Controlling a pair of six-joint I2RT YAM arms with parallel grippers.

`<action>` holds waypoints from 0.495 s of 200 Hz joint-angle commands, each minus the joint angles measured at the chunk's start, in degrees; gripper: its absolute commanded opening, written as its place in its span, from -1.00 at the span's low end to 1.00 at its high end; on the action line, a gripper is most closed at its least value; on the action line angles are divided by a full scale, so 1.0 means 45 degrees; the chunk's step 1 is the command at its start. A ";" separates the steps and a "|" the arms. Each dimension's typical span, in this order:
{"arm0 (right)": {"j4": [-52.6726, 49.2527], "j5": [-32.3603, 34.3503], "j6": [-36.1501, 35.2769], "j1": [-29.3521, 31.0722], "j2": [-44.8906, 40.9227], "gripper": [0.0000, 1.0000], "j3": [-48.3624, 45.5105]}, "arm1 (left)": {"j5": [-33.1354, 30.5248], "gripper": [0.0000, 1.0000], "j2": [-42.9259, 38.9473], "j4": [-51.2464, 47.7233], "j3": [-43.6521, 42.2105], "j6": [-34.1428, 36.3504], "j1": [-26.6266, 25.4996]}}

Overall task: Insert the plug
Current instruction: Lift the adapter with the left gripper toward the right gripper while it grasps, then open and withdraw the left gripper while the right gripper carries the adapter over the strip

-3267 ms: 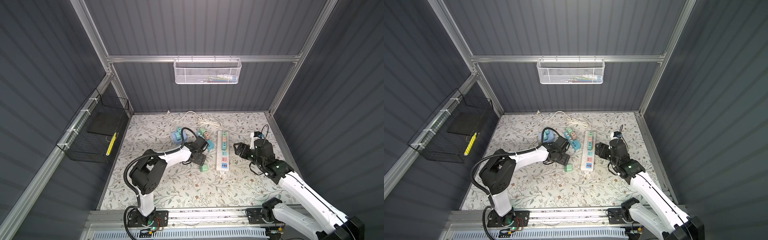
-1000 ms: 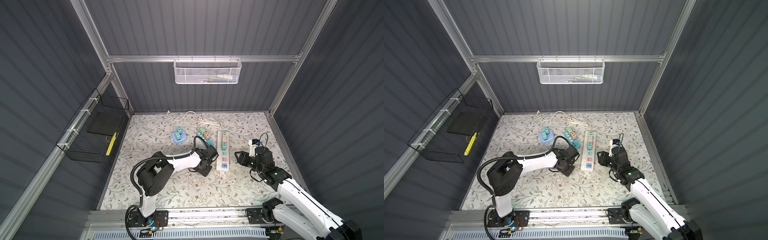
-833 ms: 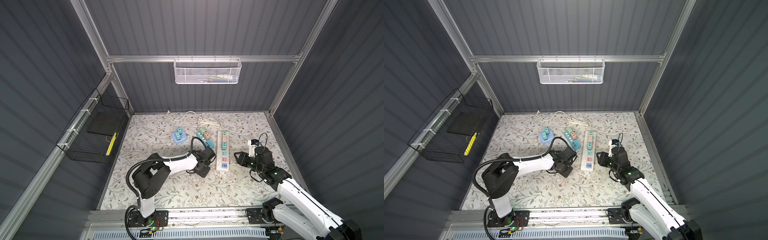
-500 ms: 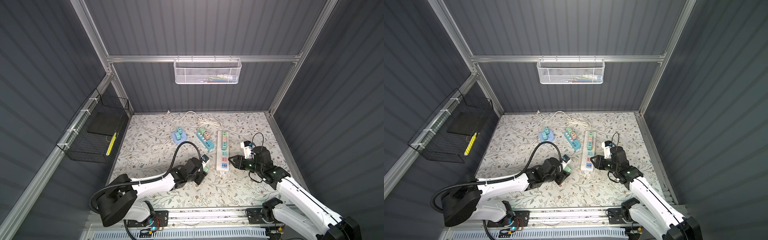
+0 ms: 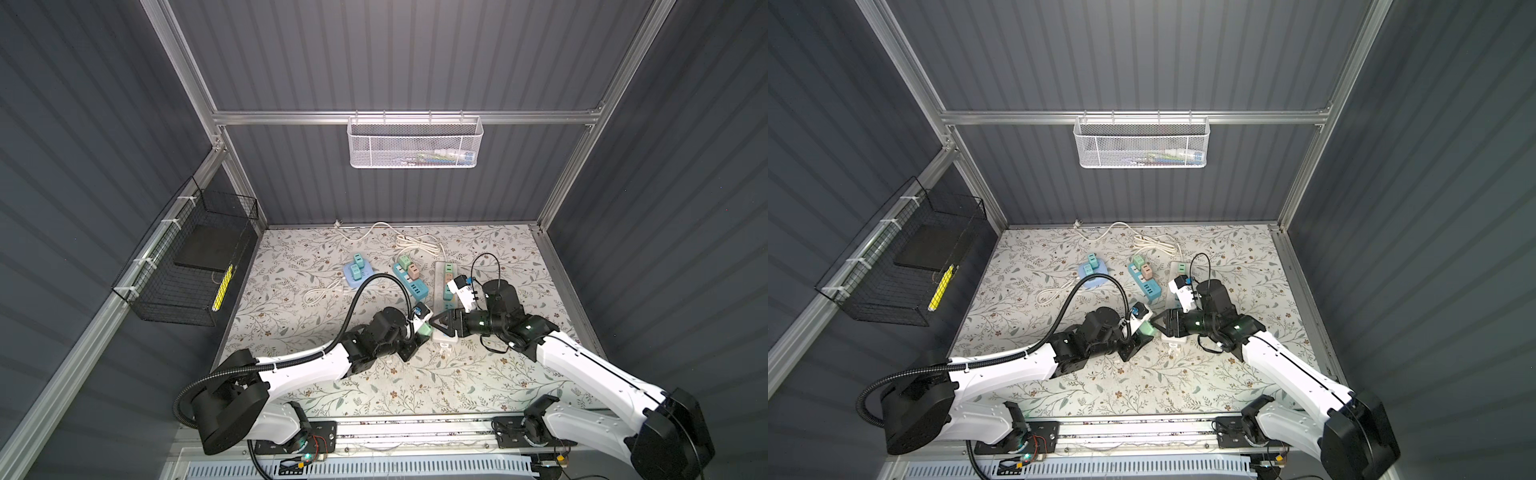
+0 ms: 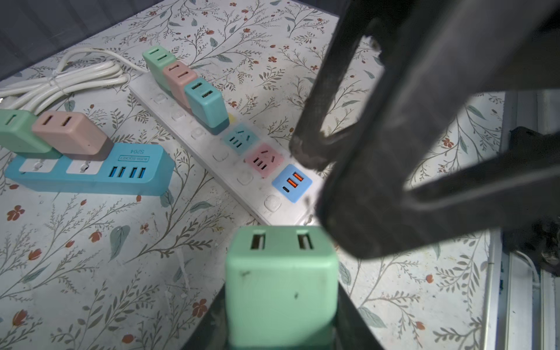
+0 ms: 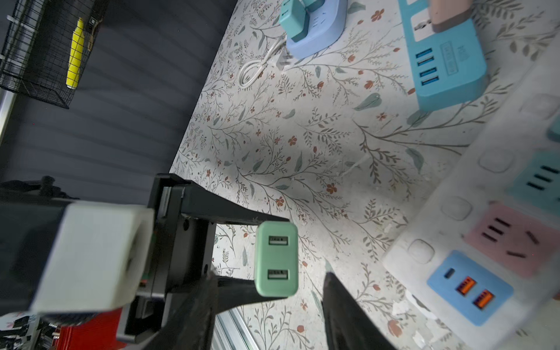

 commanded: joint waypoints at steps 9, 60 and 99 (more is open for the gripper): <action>0.0103 0.0087 -0.0277 0.0434 0.0766 0.11 0.0562 | 0.0208 -0.47 -0.0513 0.0039 0.0386 0.0272 -0.0070; 0.0419 -0.0107 -0.0033 0.0641 0.1493 -0.17 0.0718 | 0.0197 -0.46 -0.0526 -0.0003 0.0396 0.0273 -0.0087; 0.0410 -0.0084 -0.0012 0.0717 0.1624 -0.44 0.0719 | -0.0151 -0.29 -0.0442 0.0145 0.0379 -0.0023 -0.0090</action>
